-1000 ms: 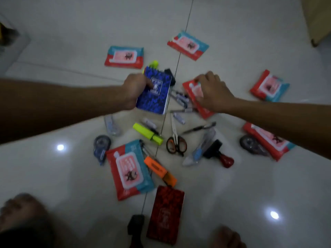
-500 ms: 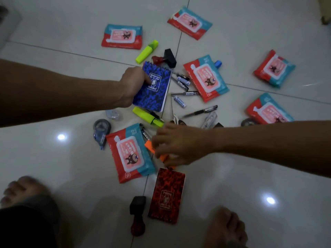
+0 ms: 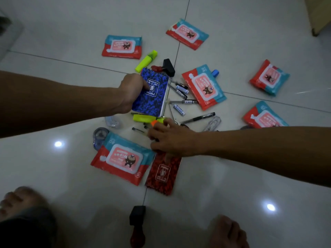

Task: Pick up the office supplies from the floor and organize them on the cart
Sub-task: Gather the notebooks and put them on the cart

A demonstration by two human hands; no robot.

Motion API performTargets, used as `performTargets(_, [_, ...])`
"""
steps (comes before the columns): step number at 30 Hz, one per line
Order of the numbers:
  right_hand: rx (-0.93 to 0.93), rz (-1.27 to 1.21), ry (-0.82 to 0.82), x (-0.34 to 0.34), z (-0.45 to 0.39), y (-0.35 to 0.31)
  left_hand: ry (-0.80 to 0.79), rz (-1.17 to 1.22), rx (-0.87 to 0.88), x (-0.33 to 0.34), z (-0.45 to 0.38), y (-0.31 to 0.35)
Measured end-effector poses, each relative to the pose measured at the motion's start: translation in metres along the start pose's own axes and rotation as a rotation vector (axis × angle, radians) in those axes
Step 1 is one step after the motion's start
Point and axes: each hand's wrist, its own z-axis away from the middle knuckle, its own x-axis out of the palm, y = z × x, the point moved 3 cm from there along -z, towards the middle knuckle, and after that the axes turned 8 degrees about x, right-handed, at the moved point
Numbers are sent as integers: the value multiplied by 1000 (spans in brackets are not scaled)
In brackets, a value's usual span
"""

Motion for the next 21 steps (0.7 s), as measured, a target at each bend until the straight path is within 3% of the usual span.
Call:
performTargets(1, [16, 19, -5, -2, -2, 8, -154, 91, -65, -104, 80, -66])
performTargets(2, [33, 49, -15, -3, -3, 15, -74, -2, -288, -175, 131, -97])
performTargets(7, [103, 180, 1, -8, -4, 34, 48, -3, -186, -170, 120, -84])
performTargets(14, [133, 239, -48, -8, -6, 48, 78, -16, -151, -185, 120, -88])
performTargets(21, [-6, 135, -314, -16, -2, 56, 93, -25, -125, -190, 123, -84])
